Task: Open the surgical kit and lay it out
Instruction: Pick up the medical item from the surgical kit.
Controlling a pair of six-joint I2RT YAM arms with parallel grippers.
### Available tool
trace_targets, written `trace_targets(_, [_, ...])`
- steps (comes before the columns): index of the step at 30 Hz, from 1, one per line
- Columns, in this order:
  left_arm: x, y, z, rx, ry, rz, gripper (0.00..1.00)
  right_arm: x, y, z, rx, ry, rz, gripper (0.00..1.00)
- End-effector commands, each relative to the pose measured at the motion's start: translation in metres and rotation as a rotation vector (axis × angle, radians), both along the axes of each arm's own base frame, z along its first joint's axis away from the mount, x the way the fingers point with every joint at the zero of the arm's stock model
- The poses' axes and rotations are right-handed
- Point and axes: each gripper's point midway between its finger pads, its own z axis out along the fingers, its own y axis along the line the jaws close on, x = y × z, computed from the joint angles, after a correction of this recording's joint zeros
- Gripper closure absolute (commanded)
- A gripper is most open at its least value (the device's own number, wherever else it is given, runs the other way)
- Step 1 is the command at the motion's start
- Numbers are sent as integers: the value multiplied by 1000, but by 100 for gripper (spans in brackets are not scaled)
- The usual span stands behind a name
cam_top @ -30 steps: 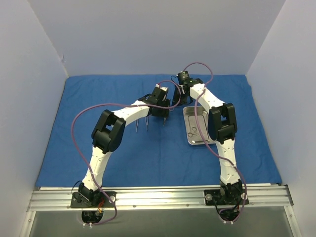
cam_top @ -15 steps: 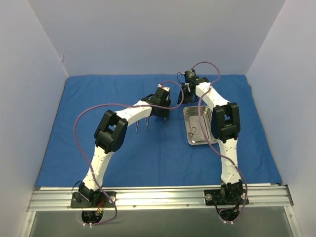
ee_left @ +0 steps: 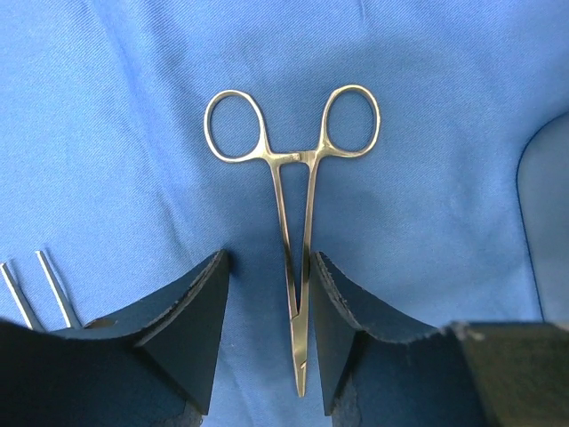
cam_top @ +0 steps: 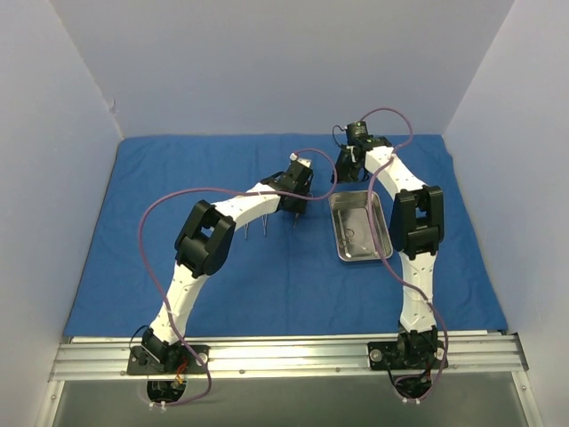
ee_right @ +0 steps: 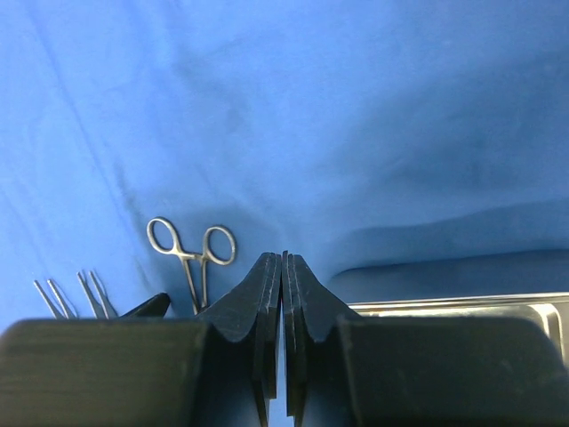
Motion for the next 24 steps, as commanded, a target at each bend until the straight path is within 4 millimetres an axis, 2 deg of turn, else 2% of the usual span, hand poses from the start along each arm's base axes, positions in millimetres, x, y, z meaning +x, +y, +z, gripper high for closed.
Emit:
trace_targets(1, [-3, -1, -5, 42, 6, -13, 50, -1, -2, 31, 10, -53, -4, 98])
trace_targets(9, [-16, -2, -24, 104, 46, -31, 52, 0, -7, 36, 12, -69, -7, 99])
trace_targets(14, [-20, 0, -32, 113, 65, -31, 58, -1, -10, 37, 16, -73, -6, 100])
trace_targets(18, [-20, 2, -32, 122, 61, -29, 64, -3, -13, 37, 14, -75, -5, 100])
trace_targets(24, [-18, 5, -25, 133, 44, -24, 67, -3, -15, 38, 16, -78, 0, 100])
